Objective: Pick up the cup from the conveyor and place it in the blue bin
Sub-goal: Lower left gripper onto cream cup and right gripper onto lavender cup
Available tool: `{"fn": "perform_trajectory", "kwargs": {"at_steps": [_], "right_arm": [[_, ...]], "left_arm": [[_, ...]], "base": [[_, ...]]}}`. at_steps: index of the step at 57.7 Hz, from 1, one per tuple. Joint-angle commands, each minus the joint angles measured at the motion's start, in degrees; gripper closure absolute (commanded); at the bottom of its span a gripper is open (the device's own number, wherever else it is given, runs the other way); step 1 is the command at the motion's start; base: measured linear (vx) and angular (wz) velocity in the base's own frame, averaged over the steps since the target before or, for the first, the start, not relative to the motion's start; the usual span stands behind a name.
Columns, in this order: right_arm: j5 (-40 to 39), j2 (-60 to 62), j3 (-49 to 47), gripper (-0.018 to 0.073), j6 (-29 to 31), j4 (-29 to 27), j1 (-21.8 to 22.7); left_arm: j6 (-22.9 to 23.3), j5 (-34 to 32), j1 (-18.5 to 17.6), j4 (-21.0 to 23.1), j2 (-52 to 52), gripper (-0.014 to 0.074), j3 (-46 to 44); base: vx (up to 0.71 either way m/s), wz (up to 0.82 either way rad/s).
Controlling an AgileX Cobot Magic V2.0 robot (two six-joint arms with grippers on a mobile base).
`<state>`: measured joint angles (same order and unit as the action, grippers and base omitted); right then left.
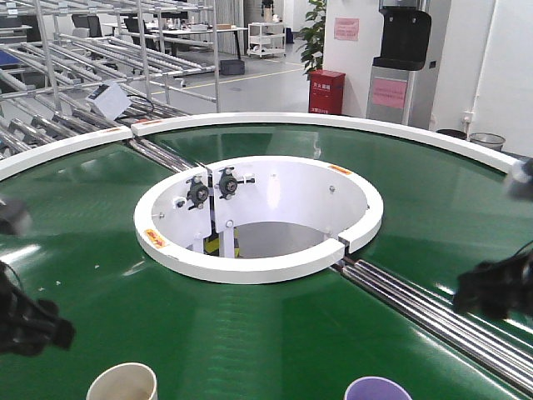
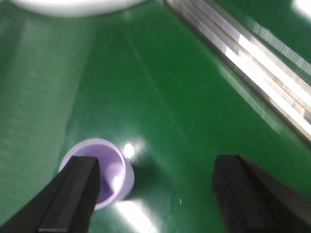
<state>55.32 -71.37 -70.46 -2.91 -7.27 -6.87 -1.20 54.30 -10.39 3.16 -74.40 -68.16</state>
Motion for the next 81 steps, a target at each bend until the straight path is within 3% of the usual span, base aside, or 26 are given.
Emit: {"fn": "perform_trajectory", "kwargs": {"at_steps": [1, 7, 14, 20, 51, 59, 64, 69, 72, 81], "right_arm": [[0.55, -2.88, -2.03, 0.0032, 2.04, -1.77, -1.17], [0.44, -6.78, -2.03, 0.0032, 2.91, -0.43, -6.24], [-1.33, -9.17, -2.03, 0.0032, -0.99, 2.44, -9.34], [-2.95, -10.43, -2.03, 0.0032, -2.30, 2.53, -9.43], [-2.64, -22.61, -2.03, 0.0037, -4.25, 2.53, -9.37], [-2.69, -26.58, -2.03, 0.0110, -4.30, 2.65, -9.37], [-2.38, -27.35, -2.03, 0.0261, -4.30, 2.57, -9.37], [-2.23, -26.48, -2.03, 0.0497, -4.19, 2.65, -9.37], [-2.49, -25.41, -2.03, 0.0576, -4.08, 2.81, -9.37], [-2.24, -18.57, -2.03, 0.0573, -4.08, 4.41, -9.37]], "left_arm": [[0.68, -1.64, 0.02, 1.32, -2.62, 0.0013, -1.84], [0.68, -2.95, 0.02, 3.50, -5.71, 0.0013, -1.84], [0.23, -3.35, 0.02, 6.49, -7.90, 0.0013, -1.84], [-1.63, -3.66, 0.02, 8.42, -8.96, 0.0013, -1.84], [-3.52, -4.06, 0.02, 8.37, -18.86, 0.0027, -1.84], [-4.78, -4.20, 0.02, 8.37, -21.76, 0.0132, -1.84], [-6.17, -4.26, 0.02, 8.37, -21.95, 0.0276, -1.84], [-6.61, -4.86, 0.02, 8.37, -20.75, 0.0488, -1.92], [-6.67, -5.51, 0.02, 8.32, -19.19, 0.0611, -1.92], [-7.67, -5.92, 0.02, 8.32, -12.68, 0.0606, -1.92]], "base": [[0.00, 0.00], [0.00, 0.00], [0.00, 0.00], [0.00, 0.00], [0.00, 0.00], [0.00, 0.00], [0.00, 0.00], [0.00, 0.00], [0.00, 0.00], [0.00, 0.00]]}}
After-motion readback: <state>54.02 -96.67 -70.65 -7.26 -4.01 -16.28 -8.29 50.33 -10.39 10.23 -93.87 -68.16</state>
